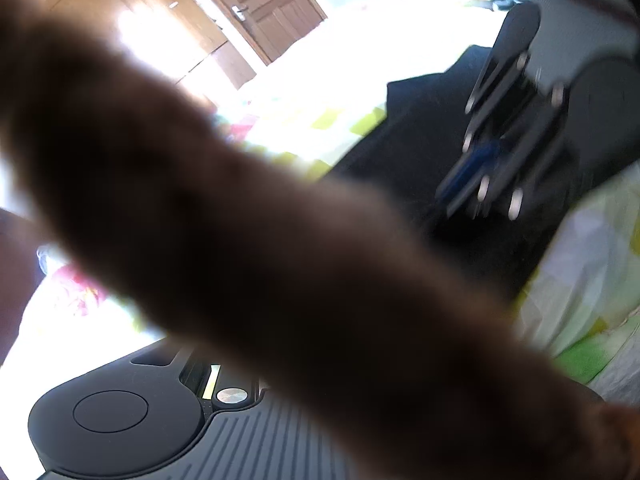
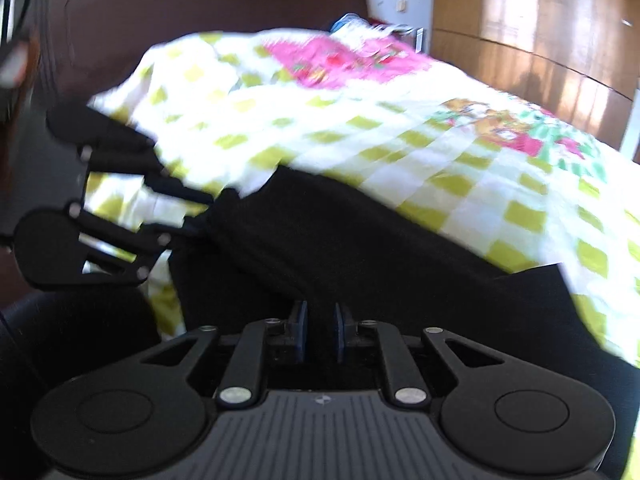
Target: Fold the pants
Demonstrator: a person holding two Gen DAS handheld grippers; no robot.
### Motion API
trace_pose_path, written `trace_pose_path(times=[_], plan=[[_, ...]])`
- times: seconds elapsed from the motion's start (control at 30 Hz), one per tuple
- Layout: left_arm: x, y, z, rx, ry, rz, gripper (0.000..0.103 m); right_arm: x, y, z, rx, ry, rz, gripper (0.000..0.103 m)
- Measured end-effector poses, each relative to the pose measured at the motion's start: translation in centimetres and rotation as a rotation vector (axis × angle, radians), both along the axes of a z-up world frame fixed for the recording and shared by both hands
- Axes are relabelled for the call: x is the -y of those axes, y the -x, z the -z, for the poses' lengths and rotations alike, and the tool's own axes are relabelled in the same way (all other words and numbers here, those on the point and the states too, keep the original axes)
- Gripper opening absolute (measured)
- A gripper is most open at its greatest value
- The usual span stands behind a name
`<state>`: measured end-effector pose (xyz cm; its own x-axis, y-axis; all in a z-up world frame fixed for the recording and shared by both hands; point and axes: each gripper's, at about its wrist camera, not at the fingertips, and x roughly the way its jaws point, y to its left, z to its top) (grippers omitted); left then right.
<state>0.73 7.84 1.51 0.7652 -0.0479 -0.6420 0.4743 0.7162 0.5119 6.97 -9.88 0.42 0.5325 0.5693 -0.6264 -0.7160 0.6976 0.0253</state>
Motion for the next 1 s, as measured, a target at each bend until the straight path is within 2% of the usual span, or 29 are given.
trace_pose_path(times=[0.03, 0.1, 0.17, 0.23, 0.37, 0.43, 0.5, 0.57, 0.63, 0.67, 0.73, 0.8, 0.83, 0.87, 0.93, 1.0], plan=[[-0.3, -0.1, -0.6, -0.003, 0.022, -0.012, 0.028, 1.3, -0.5, -0.8, 0.018, -0.018, 0.038, 0.029], [-0.6, -0.4, -1.9, 0.002, 0.076, -0.029, 0.028, 4.2, -2.7, -1.7, 0.042, -0.022, 0.132, 0.041], [-0.6, -0.9, -3.1, 0.023, 0.116, -0.040, 0.028, 7.0, -5.9, -1.7, 0.035, -0.006, 0.241, 0.043], [-0.3, -1.5, -3.8, 0.033, 0.140, -0.048, 0.028, 9.3, -8.9, -1.3, -0.024, -0.015, 0.291, 0.043], [0.7, -2.0, -4.4, 0.032, 0.185, -0.039, 0.028, 11.8, -14.1, 0.4, -0.137, -0.036, 0.255, 0.044], [1.5, -2.0, -4.9, 0.024, 0.207, -0.025, 0.029, 12.1, -15.0, 0.9, -0.179, -0.047, 0.216, 0.044], [1.8, -1.8, -5.2, 0.003, 0.235, -0.041, 0.034, 12.1, -15.6, 1.5, -0.236, -0.055, 0.141, 0.044], [2.2, -1.9, -5.1, 0.002, 0.237, -0.049, 0.033, 11.3, -16.4, 2.5, -0.233, -0.012, 0.114, 0.044], [3.2, -2.8, -4.6, -0.002, 0.266, -0.031, 0.035, 10.6, -16.9, 3.3, -0.255, -0.003, 0.099, 0.039], [4.2, -3.5, -4.2, -0.001, 0.278, -0.012, 0.035, 10.6, -17.0, 3.4, -0.275, -0.023, 0.105, 0.028], [6.0, -4.7, -3.4, 0.017, 0.298, 0.043, 0.035, 11.1, -17.1, 3.2, -0.292, -0.064, 0.135, 0.027], [7.8, -6.1, -2.2, 0.012, 0.315, 0.084, 0.035, 12.4, -18.2, 3.4, -0.345, -0.158, 0.208, 0.019], [8.6, -7.0, -1.3, -0.004, 0.326, 0.098, 0.036, 13.1, -19.1, 3.9, -0.380, -0.200, 0.260, 0.019], [9.1, -7.7, -0.4, -0.022, 0.321, 0.097, 0.036, 13.5, -19.7, 4.4, -0.400, -0.220, 0.303, 0.018], [10.0, -9.2, 2.4, -0.098, 0.267, 0.068, 0.036, 13.2, -20.1, 5.0, -0.346, -0.144, 0.373, 0.018], [10.1, -9.2, 4.3, -0.106, 0.231, 0.059, 0.036, 13.5, -19.9, 5.0, -0.335, -0.144, 0.378, 0.018]])
